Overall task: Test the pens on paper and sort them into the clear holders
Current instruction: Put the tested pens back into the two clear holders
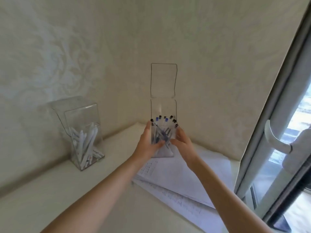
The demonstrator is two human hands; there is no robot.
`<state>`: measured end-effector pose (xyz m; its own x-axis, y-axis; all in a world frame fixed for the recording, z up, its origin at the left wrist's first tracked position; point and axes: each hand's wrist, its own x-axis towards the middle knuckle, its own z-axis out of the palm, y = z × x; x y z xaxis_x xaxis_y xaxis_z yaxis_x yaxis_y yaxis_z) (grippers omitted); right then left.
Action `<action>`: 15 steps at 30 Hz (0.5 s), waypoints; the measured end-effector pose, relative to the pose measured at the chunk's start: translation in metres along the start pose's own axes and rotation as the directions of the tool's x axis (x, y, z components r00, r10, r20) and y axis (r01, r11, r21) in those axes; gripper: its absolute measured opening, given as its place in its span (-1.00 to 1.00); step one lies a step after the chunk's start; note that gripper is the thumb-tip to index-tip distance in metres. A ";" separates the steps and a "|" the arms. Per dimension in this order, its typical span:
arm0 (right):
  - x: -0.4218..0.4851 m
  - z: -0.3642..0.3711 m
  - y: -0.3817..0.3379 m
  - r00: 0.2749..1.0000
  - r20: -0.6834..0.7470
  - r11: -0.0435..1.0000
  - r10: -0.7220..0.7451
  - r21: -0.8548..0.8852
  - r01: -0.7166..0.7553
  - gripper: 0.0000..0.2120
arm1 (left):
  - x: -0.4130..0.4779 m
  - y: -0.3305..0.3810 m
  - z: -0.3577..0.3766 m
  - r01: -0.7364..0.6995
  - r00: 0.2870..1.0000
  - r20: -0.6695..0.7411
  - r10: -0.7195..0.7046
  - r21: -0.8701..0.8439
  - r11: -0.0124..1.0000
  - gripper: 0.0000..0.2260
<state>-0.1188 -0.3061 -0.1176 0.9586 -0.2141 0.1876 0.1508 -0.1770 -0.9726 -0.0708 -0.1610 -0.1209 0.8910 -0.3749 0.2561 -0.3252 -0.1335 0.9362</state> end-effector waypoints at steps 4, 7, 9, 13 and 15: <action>-0.002 0.002 0.000 0.993 0.114 0.999 -0.045 -0.020 0.047 -0.43 | -0.004 -0.014 -0.010 0.016 0.989 -0.143 -0.024 -0.062 0.998 -0.23; -0.006 0.012 -0.006 0.966 -0.143 0.953 -0.215 -0.246 0.175 -0.62 | -0.021 -0.023 -0.025 0.026 0.981 -0.193 -0.028 -0.014 1.000 -0.25; -0.011 0.027 -0.026 0.870 -0.227 0.883 -0.437 -0.293 0.367 -0.75 | -0.029 -0.027 -0.032 0.036 0.981 -0.188 -0.040 -0.023 0.999 -0.24; -0.002 0.064 -0.069 0.835 0.073 0.711 -0.545 -0.487 0.507 -0.70 | -0.027 -0.021 -0.031 0.002 0.984 -0.181 0.002 0.022 1.000 -0.27; 0.007 0.076 -0.076 0.878 0.152 0.665 -0.454 -0.598 0.447 -0.69 | -0.025 -0.012 -0.027 -0.036 0.984 -0.174 0.041 0.030 0.999 -0.32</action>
<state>-0.1052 -0.2209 -0.0525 0.8097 0.0380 0.5856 0.3846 -0.7881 -0.4807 -0.0809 -0.1250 -0.1324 0.9185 -0.2148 0.3319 -0.3665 -0.1474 0.9187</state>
